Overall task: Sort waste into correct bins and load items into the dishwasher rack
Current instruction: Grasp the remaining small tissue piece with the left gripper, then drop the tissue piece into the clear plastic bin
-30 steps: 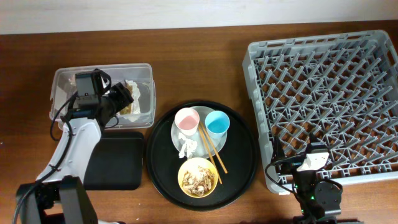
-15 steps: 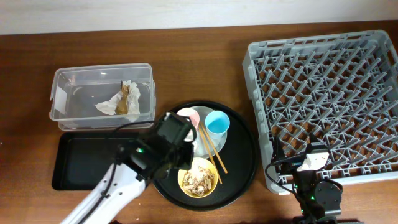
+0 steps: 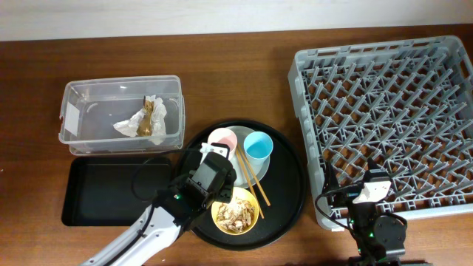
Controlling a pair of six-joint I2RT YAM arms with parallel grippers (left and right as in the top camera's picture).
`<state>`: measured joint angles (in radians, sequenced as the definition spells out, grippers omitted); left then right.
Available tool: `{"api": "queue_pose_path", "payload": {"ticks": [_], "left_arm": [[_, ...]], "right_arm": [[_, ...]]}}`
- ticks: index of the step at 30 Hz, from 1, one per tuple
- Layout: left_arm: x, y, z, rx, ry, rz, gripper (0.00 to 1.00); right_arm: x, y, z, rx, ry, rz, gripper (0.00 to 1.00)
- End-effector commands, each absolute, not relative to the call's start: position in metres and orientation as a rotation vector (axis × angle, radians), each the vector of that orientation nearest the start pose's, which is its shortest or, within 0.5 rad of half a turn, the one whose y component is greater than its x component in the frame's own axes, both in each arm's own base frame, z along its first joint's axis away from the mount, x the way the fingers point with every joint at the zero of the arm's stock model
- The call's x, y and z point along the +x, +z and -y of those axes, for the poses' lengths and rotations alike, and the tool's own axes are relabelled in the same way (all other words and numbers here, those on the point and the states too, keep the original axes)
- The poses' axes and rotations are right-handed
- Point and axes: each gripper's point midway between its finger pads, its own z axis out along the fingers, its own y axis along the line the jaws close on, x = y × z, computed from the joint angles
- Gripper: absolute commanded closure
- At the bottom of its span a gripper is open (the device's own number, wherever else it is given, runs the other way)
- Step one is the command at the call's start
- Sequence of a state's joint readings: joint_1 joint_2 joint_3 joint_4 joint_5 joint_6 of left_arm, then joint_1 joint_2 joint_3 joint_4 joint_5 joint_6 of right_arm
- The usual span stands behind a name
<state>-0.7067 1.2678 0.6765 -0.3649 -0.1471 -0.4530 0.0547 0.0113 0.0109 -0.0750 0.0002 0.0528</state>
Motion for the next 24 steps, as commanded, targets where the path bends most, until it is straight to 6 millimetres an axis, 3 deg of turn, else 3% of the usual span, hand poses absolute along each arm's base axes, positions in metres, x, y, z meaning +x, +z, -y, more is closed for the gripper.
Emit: {"api": "queue_pose_path", "payload": {"ticks": [1,3,5,12,15,16,18,20,24], "left_arm": [[0.260,0.063,0.186,0.292,-0.231,-2.544,0.47],[0.262,0.041,0.188,0.305,-0.200,-2.591,0.47],[0.266,0.033,0.191,0.305,-0.197,-2.594,0.47],[0.274,0.033,0.185,0.278,-0.132,-2.563,0.47],[0.275,0.023,0.186,0.283,-0.122,-2.577,0.48],[0.276,0.020,0.187,0.285,-0.121,-2.581,0.54],[0.277,0.022,0.188,0.282,-0.129,-2.572,0.81],[0.281,0.031,0.192,0.275,-0.148,-2.547,0.99],[0.273,0.083,0.183,0.266,-0.159,-2.530,0.99]], "right_arm": [[0.246,0.155,-0.011,0.015,0.078,-1.652,0.01],[0.246,0.155,-0.011,0.015,0.078,-1.652,0.01],[0.246,0.155,-0.011,0.015,0.078,-1.652,0.01],[0.246,0.155,-0.011,0.015,0.078,-1.652,0.01],[0.246,0.155,-0.011,0.015,0.078,-1.652,0.01],[0.246,0.155,-0.011,0.015,0.078,-1.652,0.01],[0.246,0.155,-0.011,0.015,0.078,-1.652,0.01],[0.246,0.155,-0.011,0.015,0.078,-1.652,0.01],[0.246,0.155,-0.011,0.015,0.078,-1.652,0.01]]}}
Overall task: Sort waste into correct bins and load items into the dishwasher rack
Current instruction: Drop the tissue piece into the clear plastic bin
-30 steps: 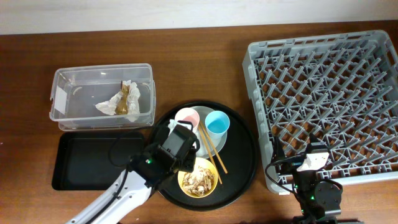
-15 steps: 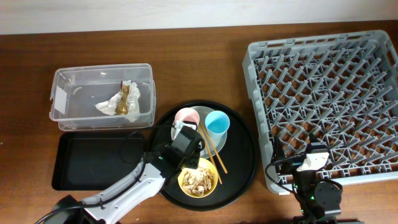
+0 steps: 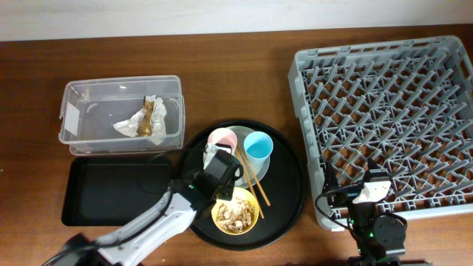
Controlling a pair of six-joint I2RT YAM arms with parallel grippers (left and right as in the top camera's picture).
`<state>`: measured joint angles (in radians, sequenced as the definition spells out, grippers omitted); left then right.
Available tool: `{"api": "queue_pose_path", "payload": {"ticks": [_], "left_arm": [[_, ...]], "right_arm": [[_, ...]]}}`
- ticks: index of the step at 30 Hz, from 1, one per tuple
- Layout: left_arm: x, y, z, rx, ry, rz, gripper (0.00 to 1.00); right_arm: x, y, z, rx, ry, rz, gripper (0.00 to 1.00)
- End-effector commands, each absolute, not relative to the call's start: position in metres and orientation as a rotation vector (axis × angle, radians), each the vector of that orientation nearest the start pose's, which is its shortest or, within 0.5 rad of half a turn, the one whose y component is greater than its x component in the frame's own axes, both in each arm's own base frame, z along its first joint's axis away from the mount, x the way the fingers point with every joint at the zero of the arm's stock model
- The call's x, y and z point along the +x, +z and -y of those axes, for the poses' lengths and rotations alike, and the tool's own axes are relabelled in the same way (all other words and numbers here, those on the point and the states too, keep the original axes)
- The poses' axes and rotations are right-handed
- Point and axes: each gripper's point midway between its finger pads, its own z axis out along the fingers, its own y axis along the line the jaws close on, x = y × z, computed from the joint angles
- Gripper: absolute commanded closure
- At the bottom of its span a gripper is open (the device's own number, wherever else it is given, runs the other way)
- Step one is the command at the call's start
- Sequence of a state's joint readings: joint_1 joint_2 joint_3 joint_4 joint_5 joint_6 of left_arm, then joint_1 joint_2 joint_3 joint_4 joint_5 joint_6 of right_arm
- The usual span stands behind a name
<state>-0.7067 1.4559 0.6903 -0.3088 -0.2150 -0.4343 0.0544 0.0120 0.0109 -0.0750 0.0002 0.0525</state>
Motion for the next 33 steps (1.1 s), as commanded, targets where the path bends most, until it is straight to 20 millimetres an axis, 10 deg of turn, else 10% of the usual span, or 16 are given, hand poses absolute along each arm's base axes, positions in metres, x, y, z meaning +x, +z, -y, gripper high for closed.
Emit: {"api": "queue_pose_path", "payload": {"ticks": [1,4,8,10,14,15,16,19,21,24,28,33], "left_arm": [[0.265,0.103,0.177,0.233,-0.159,-2.547,0.99],[0.272,0.185,0.145,0.112,-0.120,-2.463,0.99],[0.325,0.222,0.075,-0.217,0.014,-2.281,0.99],[0.364,0.218,0.025,-0.425,0.072,-2.206,1.00],[0.412,0.145,0.003,-0.507,0.166,-2.286,0.99],[0.421,0.124,0.005,-0.505,0.180,-2.310,0.86],[0.425,0.115,0.006,-0.504,0.184,-2.318,0.49],[0.426,0.138,0.015,-0.435,0.130,-2.294,0.31],[0.396,0.166,0.050,-0.333,-0.120,-2.356,0.35],[0.324,0.203,0.091,-0.197,-0.478,-2.451,0.67],[0.232,0.157,0.094,-0.157,-0.435,-2.805,0.69],[0.201,0.103,0.144,0.091,-0.489,-2.868,0.77]], "right_arm": [[0.246,0.155,-0.011,0.015,0.078,-1.652,0.01],[0.246,0.155,-0.011,0.015,0.078,-1.652,0.01],[0.246,0.155,-0.011,0.015,0.078,-1.652,0.01],[0.246,0.155,-0.011,0.015,0.078,-1.652,0.01],[0.246,0.155,-0.011,0.015,0.078,-1.652,0.01],[0.246,0.155,-0.011,0.015,0.078,-1.652,0.01],[0.246,0.155,-0.011,0.015,0.078,-1.652,0.01],[0.246,0.155,-0.011,0.015,0.078,-1.652,0.01],[0.246,0.155,-0.011,0.015,0.078,-1.652,0.01],[0.246,0.155,-0.011,0.015,0.078,-1.652,0.01],[0.246,0.155,-0.011,0.015,0.078,-1.652,0.01],[0.246,0.155,-0.011,0.015,0.078,-1.652,0.01]]}}
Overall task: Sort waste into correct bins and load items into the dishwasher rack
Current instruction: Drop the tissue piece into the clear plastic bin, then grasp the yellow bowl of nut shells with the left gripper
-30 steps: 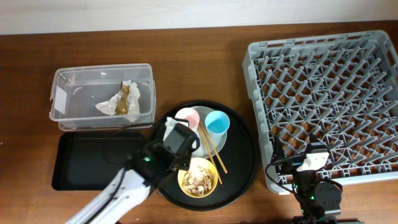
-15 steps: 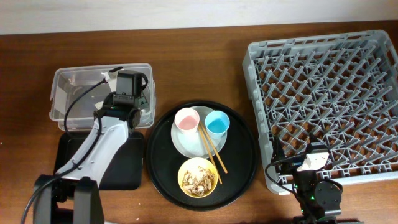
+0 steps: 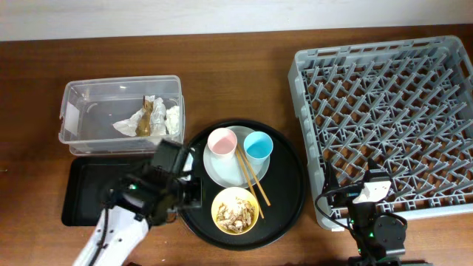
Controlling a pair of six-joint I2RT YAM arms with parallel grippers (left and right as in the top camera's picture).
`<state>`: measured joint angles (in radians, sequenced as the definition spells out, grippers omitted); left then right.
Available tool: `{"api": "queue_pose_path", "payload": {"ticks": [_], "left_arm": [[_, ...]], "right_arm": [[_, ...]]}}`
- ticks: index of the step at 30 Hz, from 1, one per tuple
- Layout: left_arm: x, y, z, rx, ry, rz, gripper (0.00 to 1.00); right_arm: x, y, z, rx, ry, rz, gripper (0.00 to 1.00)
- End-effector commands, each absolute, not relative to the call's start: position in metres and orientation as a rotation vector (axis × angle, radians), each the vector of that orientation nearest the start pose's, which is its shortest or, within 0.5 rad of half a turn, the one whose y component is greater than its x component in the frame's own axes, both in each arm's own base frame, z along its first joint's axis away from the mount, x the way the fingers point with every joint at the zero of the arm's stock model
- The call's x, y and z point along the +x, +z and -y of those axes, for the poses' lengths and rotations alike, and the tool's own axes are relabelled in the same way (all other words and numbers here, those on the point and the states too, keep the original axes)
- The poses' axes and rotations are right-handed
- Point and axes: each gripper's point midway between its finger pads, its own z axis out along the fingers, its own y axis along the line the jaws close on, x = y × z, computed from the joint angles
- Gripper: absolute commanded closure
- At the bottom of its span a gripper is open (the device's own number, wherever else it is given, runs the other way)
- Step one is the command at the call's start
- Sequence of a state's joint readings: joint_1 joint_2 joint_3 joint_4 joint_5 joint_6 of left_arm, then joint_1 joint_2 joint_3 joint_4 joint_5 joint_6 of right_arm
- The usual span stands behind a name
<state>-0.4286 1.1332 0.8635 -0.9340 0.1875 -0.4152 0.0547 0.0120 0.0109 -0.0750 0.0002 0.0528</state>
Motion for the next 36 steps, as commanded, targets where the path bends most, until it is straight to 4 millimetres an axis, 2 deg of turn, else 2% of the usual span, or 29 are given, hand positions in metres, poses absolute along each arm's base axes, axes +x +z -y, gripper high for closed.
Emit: {"api": "queue_pose_path", "payload": {"ticks": [1,6,10,15,16,18,19,22,25,29,32,36], "left_arm": [[0.198,0.095,0.155,0.150,-0.502,-2.862,0.78],[0.194,0.066,0.186,0.321,-0.487,-2.872,0.78],[0.194,0.032,0.172,0.299,-0.285,-2.967,0.78],[0.196,0.033,0.173,0.299,-0.293,-2.960,0.78],[0.198,0.039,0.177,0.301,-0.320,-2.949,0.78],[0.203,0.065,0.195,0.318,-0.460,-2.895,0.77],[0.205,0.072,0.197,0.318,-0.476,-2.868,0.78],[0.204,0.070,0.191,0.313,-0.437,-2.881,0.77],[0.222,0.067,0.160,0.256,-0.157,-2.820,0.77],[0.214,0.060,0.158,0.265,-0.159,-2.852,0.77],[0.203,0.052,0.166,0.289,-0.232,-2.903,0.77],[0.198,0.046,0.161,0.291,-0.215,-2.922,0.77]], "right_arm": [[0.246,0.155,-0.011,0.015,0.078,-1.652,0.01],[0.246,0.155,-0.011,0.015,0.078,-1.652,0.01],[0.246,0.155,-0.011,0.015,0.078,-1.652,0.01],[0.246,0.155,-0.011,0.015,0.078,-1.652,0.01],[0.246,0.155,-0.011,0.015,0.078,-1.652,0.01],[0.246,0.155,-0.011,0.015,0.078,-1.652,0.01],[0.246,0.155,-0.011,0.015,0.078,-1.652,0.01],[0.246,0.155,-0.011,0.015,0.078,-1.652,0.01],[0.246,0.155,-0.011,0.015,0.078,-1.652,0.01],[0.246,0.155,-0.011,0.015,0.078,-1.652,0.01],[0.246,0.155,-0.011,0.015,0.078,-1.652,0.01],[0.246,0.155,-0.011,0.015,0.078,-1.652,0.01]]}}
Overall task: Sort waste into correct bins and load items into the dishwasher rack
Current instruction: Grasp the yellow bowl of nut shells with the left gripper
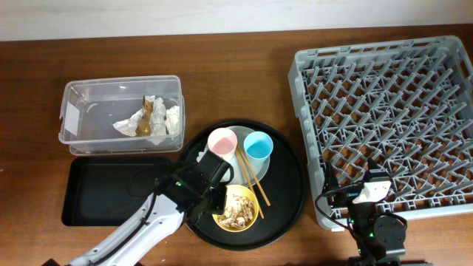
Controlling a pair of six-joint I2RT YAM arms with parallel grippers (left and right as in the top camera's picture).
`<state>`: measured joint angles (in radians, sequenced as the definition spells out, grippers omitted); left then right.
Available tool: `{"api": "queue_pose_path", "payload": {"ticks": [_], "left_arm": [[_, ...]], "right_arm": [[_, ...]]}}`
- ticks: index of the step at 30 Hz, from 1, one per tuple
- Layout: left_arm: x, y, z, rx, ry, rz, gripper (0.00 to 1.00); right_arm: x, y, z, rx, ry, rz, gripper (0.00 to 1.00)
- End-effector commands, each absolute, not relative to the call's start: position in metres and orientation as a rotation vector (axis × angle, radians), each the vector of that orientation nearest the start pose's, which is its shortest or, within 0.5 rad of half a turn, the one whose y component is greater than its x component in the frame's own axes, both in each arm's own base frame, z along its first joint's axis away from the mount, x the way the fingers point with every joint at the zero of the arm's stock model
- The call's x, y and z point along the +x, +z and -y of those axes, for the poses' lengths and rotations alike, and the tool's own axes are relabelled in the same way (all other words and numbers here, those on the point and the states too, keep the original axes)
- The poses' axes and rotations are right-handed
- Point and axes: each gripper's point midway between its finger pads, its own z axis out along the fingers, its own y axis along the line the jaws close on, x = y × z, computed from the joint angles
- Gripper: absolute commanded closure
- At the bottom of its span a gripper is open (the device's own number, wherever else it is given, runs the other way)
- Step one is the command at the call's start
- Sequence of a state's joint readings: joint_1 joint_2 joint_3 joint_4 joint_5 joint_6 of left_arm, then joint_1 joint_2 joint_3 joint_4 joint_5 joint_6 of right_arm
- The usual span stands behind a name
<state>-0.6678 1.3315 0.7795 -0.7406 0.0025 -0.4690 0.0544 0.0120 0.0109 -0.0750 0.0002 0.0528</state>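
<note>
My left gripper [216, 193] hovers over the round black tray [288, 177], at the left rim of the yellow bowl [236, 210] of food scraps. Its fingers are dark against the tray, so I cannot tell how the jaws stand. Behind it a white plate [244, 171] carries a pink cup [222, 142], a blue cup [258, 145] and a pair of chopsticks [253, 182]. The clear bin [122, 114] holds crumpled paper and brown waste [151, 117]. My right gripper [373, 191] rests low by the front edge of the grey dishwasher rack [388, 118], its fingers hidden.
A shallow black rectangular tray [111, 188] lies in front of the clear bin, left of the round tray. The left arm crosses its lower right corner. The rack fills the right side of the wooden table.
My left gripper has moved right, from over the right end of the rectangular black tray to the round tray beside the yellow bowl. The right arm has not moved.
My left gripper was over the round tray at the plate's left edge, with something white at its fingers in both first moments. Then it was near the bin, where an extra white wad lay at the right end. Now it is back by the bowl.
</note>
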Motion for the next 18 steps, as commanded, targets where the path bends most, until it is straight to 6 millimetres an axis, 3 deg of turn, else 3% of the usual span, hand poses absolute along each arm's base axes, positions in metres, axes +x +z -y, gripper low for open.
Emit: {"api": "queue_pose_path", "payload": {"ticks": [1,5,8,12,14,16,18], "left_arm": [[0.193,0.039,0.158,0.292,-0.204,-2.935,0.77],[0.193,0.034,0.159,0.292,-0.222,-2.926,0.78],[0.191,0.034,0.163,0.298,-0.258,-2.937,0.97],[0.199,0.036,0.153,0.280,-0.166,-2.902,1.00],[0.212,0.049,0.137,0.251,-0.030,-2.832,1.00],[0.236,0.087,0.105,0.181,0.211,-2.667,1.00],[0.241,0.096,0.094,0.156,0.292,-2.610,0.97]], "right_arm": [[0.246,0.155,-0.011,0.015,0.078,-1.652,0.01],[0.246,0.155,-0.011,0.015,0.078,-1.652,0.01],[0.246,0.155,-0.011,0.015,0.078,-1.652,0.01],[0.246,0.155,-0.011,0.015,0.078,-1.652,0.01],[0.246,0.155,-0.011,0.015,0.078,-1.652,0.01],[0.246,0.155,-0.011,0.015,0.078,-1.652,0.02],[0.246,0.155,-0.011,0.015,0.078,-1.652,0.01]]}}
